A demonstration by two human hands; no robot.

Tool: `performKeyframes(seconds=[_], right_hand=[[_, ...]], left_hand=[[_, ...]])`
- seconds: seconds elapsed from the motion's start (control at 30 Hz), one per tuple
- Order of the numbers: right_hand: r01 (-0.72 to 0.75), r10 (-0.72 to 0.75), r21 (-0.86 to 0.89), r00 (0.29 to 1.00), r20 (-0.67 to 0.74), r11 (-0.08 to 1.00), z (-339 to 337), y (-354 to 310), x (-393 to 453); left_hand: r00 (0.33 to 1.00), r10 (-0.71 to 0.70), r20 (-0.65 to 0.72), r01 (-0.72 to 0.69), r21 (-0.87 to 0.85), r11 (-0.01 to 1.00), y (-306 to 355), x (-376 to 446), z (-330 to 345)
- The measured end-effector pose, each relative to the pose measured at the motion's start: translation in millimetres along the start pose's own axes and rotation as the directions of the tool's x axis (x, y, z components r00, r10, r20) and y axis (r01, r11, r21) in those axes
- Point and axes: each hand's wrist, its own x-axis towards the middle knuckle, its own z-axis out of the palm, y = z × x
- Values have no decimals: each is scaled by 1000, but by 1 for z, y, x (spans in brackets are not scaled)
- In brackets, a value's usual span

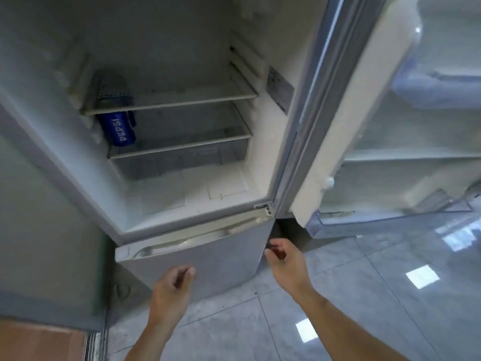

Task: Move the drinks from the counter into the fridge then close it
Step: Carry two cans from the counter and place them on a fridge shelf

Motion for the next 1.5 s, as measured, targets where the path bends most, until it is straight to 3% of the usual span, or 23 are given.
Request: performKeyframes(seconds=[0.23, 0.4, 0.6, 0.93, 1.07, 1.2, 1.33, 1.5], right_hand=[[-283, 301, 108, 923, -238, 953, -132, 144, -95], [-466, 527, 248, 778, -342, 849, -220, 224, -182], [-584, 731, 444, 590, -344, 680, -270, 296, -266], [-623, 903, 657, 333, -270, 426, -305, 355, -314], [-660, 942, 673, 242, -231, 335, -309, 369, -324], [-683, 972, 691, 146, -186, 235, -318, 383, -333], [-703, 992, 700, 66, -111, 125, -340, 413, -330], [-722, 994, 684, 47, -99, 102, -410, 469, -289]], left_hand=[[963, -51, 265, 2, 183, 983, -8, -75, 111], [889, -129, 440, -12, 304, 952, -13, -134, 175], [818, -267, 510, 1, 462, 887, -24, -169, 222], [695, -464, 549, -32, 668, 744, -17, -161, 318], [638, -477, 604, -92, 676, 732, 6, -158, 379], [604, -481, 635, -50, 633, 773, 41, -163, 448], [588, -466, 662, -11, 582, 813, 75, -167, 519], [641, -437, 631, 35, 545, 838, 118, -168, 599]])
